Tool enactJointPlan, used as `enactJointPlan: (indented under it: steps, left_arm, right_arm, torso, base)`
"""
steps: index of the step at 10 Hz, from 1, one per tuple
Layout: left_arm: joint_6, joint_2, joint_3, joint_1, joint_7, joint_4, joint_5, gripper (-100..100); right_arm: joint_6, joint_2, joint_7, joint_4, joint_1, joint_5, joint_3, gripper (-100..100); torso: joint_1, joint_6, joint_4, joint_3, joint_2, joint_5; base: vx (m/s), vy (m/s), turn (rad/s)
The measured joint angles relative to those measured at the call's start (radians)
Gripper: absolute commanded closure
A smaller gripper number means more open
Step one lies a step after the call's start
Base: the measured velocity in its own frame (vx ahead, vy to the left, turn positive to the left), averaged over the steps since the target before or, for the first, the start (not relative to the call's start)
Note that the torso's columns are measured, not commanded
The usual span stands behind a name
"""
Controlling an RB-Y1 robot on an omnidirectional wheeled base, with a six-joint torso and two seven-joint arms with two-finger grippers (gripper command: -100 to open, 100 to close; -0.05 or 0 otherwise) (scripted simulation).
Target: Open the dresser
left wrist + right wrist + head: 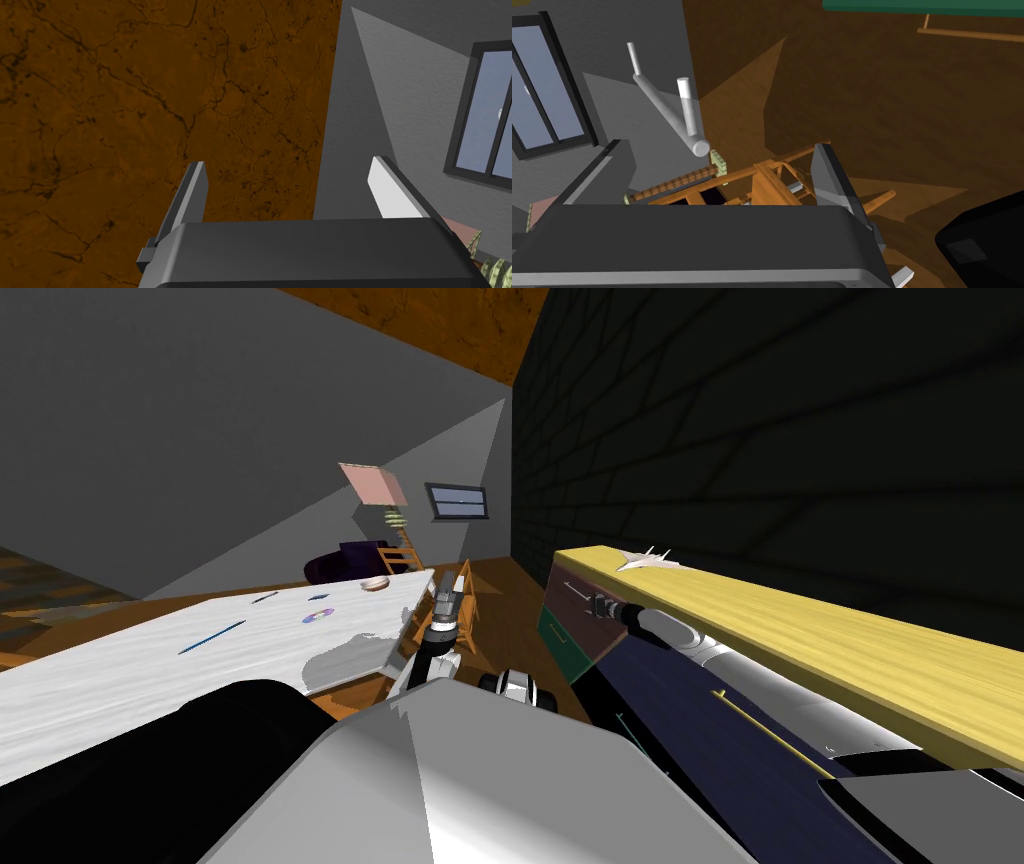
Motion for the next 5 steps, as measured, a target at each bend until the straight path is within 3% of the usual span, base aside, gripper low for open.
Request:
enactJointPlan:
  steps: [2, 5]
  left_arm:
    - [0.0, 0.0, 0.0, 0.0, 0.0, 0.0, 0.0, 0]
    - [0.0, 0.0, 0.0, 0.0, 0.0, 0.0, 0.0, 0]
  right_arm:
    - [0.003, -0.003, -0.001, -0.004, -0.01, 0.0, -0.007, 100]
    - [-0.004, -0.005, -0.005, -0.013, -0.012, 0.002, -0.002, 100]
  torso:
    - [0.004, 0.002, -0.005, 0.0, -0.001, -0.001]
    - [0.0, 0.003, -0.003, 0.0, 0.0, -0.001]
  base:
    - [-0.047, 0.119, -0.024]
    - [-0.112, 0.177, -0.029]
